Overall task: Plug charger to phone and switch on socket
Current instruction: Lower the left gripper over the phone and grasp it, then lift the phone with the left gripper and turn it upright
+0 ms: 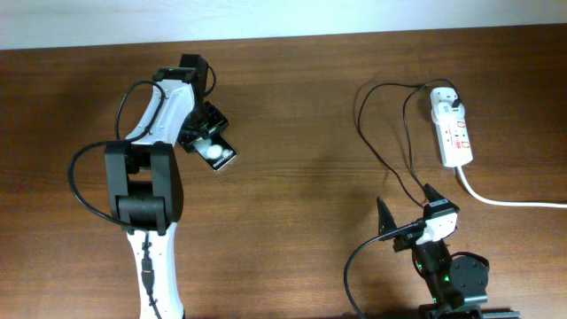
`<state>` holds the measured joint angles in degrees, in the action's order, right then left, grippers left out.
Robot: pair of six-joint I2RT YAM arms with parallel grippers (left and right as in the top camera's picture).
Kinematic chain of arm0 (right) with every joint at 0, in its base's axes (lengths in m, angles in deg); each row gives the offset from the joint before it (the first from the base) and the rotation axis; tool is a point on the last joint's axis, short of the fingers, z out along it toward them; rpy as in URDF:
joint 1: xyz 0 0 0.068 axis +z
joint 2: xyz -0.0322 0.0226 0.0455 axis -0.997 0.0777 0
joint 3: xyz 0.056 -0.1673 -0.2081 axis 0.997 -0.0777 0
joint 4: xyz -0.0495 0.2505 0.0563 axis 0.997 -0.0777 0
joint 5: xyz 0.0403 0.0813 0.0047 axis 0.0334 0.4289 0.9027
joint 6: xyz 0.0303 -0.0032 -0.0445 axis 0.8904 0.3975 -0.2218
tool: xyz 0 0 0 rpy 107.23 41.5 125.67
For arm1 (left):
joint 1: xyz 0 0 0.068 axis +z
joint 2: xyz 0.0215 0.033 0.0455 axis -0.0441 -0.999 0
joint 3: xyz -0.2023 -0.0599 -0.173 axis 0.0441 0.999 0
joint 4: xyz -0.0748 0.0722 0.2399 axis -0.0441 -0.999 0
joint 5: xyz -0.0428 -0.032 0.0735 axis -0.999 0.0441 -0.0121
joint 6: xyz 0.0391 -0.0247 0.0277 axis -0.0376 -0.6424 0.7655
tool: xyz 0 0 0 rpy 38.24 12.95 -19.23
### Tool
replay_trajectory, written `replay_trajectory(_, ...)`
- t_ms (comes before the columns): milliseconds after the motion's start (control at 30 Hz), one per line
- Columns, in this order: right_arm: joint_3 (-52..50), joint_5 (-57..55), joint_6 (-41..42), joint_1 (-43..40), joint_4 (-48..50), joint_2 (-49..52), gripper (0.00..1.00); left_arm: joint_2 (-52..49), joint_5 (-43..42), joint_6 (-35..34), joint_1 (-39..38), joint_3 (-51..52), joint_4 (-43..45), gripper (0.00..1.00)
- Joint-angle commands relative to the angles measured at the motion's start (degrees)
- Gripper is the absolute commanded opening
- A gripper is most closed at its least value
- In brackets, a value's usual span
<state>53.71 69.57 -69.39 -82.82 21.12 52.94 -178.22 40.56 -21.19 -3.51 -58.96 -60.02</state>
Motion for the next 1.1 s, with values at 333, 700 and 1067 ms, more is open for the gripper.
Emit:
replay_trajectory(333,-0.5,-0.09,-0.02,0.22,-0.07,-0.39,0.99,-6.05,0.9,-1.03,0.17,-17.22,-16.65,0.59)
replay_trajectory(700,-0.5,-0.09,-0.02,0.22,-0.09,-0.39,0.99,-4.11,3.21,3.91,0.13,-37.16,-33.2,0.59)
replay_trajectory(1067,-0.5,-0.09,0.0,0.22,-0.07,-0.39,0.99,19.87,-5.57,13.29,0.13,-37.05,-33.2,0.57)
